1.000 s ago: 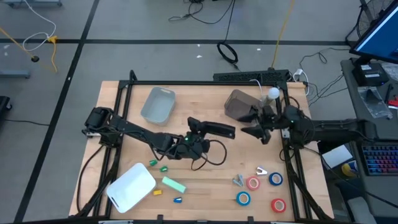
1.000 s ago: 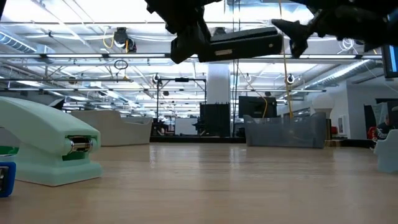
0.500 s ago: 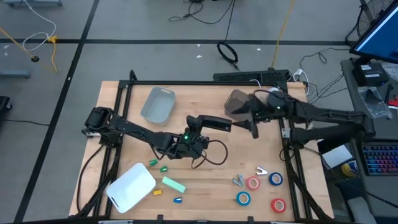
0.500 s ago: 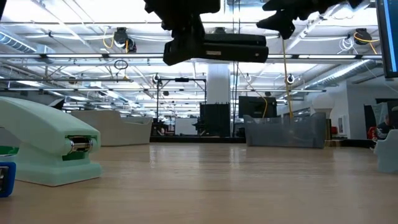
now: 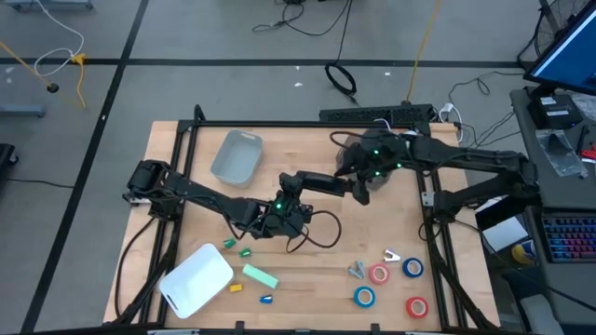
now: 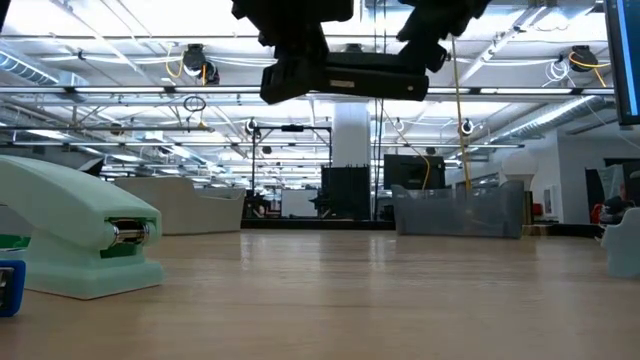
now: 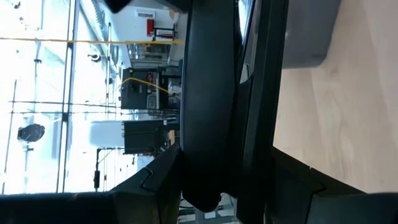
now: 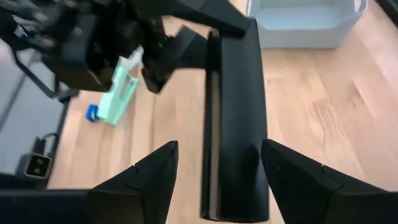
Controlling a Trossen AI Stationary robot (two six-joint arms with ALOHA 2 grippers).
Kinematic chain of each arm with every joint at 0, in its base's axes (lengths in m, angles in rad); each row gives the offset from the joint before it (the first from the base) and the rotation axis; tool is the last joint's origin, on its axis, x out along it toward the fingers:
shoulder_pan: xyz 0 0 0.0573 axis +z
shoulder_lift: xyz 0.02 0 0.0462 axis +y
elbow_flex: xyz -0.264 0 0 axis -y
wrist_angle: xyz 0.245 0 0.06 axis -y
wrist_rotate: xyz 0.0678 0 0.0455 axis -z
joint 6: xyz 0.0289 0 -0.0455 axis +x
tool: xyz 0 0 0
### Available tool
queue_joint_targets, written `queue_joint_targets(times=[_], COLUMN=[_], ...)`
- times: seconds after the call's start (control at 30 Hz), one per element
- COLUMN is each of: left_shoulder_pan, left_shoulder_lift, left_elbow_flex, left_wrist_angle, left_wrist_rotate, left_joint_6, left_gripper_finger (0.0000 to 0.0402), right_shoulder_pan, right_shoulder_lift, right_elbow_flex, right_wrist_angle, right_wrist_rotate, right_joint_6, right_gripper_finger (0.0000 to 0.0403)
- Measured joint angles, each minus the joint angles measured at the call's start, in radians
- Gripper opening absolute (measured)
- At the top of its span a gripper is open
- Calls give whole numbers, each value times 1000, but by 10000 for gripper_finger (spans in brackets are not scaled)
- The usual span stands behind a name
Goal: Pick and place Stapler, Stapler remover, tape
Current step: Put the black stapler into the black bin
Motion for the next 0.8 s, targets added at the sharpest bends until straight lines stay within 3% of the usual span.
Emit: queue_joint_targets(times=[0.8], left_shoulder_pan=[-12], left_shoulder_lift=[0], left_elbow_flex=[0], left_wrist_angle=[108], left_wrist_rotate=[-8], left_joint_6=[114], left_gripper_finger=[179], right_shoulder_pan=[-42], right_shoulder_lift=[33], right_elbow_flex=[28], right_wrist_angle=[-31], right_wrist_rotate=[-106], right_joint_6=[35], right_gripper_finger=[210])
